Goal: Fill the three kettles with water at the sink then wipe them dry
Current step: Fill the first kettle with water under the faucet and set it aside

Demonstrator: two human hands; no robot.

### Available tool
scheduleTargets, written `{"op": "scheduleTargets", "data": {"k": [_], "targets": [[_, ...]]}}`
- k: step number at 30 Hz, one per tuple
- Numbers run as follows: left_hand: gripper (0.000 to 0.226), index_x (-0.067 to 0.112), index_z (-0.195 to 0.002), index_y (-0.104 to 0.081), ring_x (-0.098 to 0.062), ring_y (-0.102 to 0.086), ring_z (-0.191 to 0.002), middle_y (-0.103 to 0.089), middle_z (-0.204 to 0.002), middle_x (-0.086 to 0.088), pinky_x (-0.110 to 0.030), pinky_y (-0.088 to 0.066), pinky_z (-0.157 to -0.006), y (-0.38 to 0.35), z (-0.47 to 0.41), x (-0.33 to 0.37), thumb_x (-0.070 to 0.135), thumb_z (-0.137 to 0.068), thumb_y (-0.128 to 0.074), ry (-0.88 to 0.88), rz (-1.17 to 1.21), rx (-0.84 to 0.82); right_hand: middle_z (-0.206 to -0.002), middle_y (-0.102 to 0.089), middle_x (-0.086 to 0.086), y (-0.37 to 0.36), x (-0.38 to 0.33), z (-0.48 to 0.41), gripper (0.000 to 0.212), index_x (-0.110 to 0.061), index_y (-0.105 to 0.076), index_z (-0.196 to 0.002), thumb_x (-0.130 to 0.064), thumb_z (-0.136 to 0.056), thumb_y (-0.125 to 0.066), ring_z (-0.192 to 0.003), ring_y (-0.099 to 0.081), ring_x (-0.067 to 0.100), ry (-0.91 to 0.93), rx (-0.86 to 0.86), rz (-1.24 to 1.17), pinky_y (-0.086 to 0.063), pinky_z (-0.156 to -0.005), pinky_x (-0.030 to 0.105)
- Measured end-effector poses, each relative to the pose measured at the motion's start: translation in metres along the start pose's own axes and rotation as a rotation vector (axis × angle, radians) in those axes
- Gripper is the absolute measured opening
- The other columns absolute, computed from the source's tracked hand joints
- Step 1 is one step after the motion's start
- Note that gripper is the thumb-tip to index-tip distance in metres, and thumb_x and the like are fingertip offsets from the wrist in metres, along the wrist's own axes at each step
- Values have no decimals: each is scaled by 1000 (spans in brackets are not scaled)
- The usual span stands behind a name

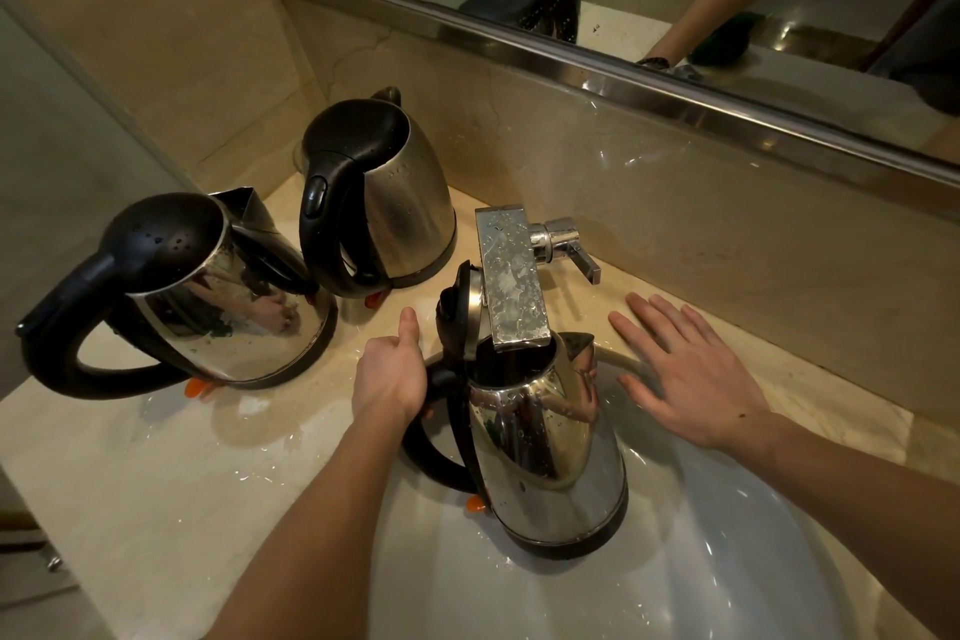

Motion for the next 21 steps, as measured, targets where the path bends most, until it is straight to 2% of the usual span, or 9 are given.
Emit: {"op": "scheduleTargets", "data": {"k": [4,12,16,21], "targets": [[59,13,-63,-38,-21,-44,-59,-41,-60,-5,-35,-36,-67,0,-1,-1,54,-103,-27,-2,0,0,-164,-9,1,-1,0,0,69,-32,-8,-156,-64,-95,-10,-150,-5,19,1,6,-1,-7,-120,42],[59,12,-64,-41,-22,-47,-61,-44,-61,-6,-36,-39,-70,-1,-2,-1,55,-103,-27,7,5,2,-164,-6,0,0,0,0,70,-32,-6,-156,-64,-94,-11,-151,-3,18,2,6,5,-7,-121,43],[59,12,-64,-40,-21,-45,-60,-42,-61,-6,-35,-36,-68,-1,-1,-1,54,-103,-27,-2,10,6,-164,-11,1,0,0,0,69,-31,-11,-156,-63,-95,-14,-150,-7,19,0,14,-5,-9,-121,43],[58,12,-64,-40,-21,-46,-60,-43,-62,-6,-34,-37,-68,-1,0,-1,54,-103,-27,-5,8,4,-164,-7,0,0,0,1,70,-32,-8,-156,-64,-94,-13,-151,-4,19,4,13,-11,-9,-121,43]]}}
Point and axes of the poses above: each hand's wrist, its own z-axis away from the middle knuckle, its own y-axis out of the back of the hand, x = y × z, the point moved 3 cm from there along -z, towards the middle knuckle
